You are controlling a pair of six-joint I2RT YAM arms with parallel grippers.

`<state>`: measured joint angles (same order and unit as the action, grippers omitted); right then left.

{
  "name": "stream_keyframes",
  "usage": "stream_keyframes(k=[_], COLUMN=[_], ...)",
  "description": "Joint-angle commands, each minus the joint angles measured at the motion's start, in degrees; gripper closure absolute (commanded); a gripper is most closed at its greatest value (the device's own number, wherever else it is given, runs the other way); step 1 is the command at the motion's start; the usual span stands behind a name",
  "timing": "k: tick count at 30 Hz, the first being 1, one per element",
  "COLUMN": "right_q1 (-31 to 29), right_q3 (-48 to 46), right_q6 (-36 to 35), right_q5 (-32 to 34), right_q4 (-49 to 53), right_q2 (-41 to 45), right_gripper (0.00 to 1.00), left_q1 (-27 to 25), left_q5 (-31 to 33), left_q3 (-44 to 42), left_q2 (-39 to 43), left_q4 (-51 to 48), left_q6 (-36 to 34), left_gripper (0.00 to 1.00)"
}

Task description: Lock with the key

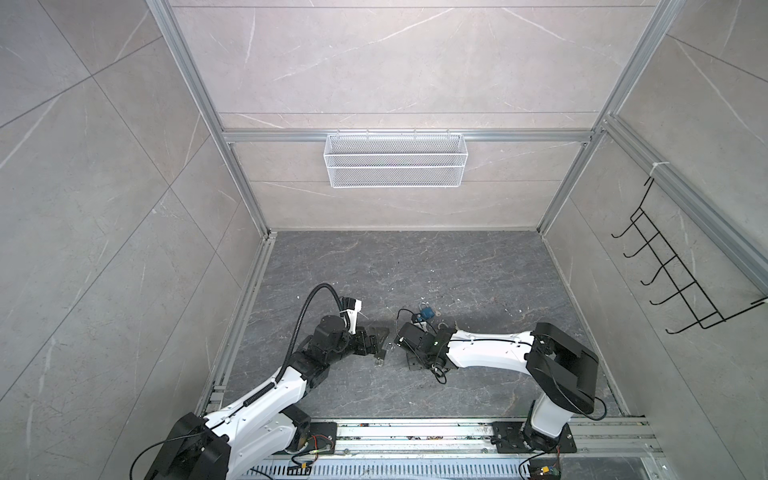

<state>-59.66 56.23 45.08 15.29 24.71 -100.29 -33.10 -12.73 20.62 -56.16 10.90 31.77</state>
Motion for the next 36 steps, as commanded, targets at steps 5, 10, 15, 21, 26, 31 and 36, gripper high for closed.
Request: stream_keyframes(k=[5, 10, 15, 21, 26, 31, 36], right_q1=[-0.15, 0.57, 1.3, 1.3, 1.3, 1.3, 1.22], right_q3=[-1.2, -2.81, -6.61, -11.57, -12.9, -12.64, -11.78], right_q6=[-4.31, -8.42, -14.28, -20.46, -24.69, -26.68, -27.85], right_q5=[0.69, -0.53, -1.22, -4.06, -6.94, -8.61, -9.93], right_q4=[0.84, -1.94, -8.36, -17.54, -20.63, -21.15, -21.34], right_q2=[-0.01, 2.53, 6.63, 13.58, 16.82, 18.32, 18.57], right_gripper=[0.64, 0.66, 0.68, 0.68, 0.69, 0.69, 0.69], left_q1=[0.31, 0.32, 0.26, 0.18, 0.11, -0.52, -1.65], left_q5=[-3.47, -4.65, -6.11, -9.24, -11.02, -13.06, -14.69], left_q3=[1.31, 1.26, 1.66, 3.6, 4.91, 6.3, 8.17], left_q2=[-2.56, -4.27, -7.1, -12.71, -16.82, -21.17, -25.38], left_q4=[5.03, 7.09, 9.13, 12.21, 16.27, 20.88, 24.18], left_q6=[0.68, 1.05, 2.23, 3.95, 5.98, 8.25, 10.04], left_gripper=[0.05, 0.06, 0.09, 0.13, 0.15, 0.16, 0.18])
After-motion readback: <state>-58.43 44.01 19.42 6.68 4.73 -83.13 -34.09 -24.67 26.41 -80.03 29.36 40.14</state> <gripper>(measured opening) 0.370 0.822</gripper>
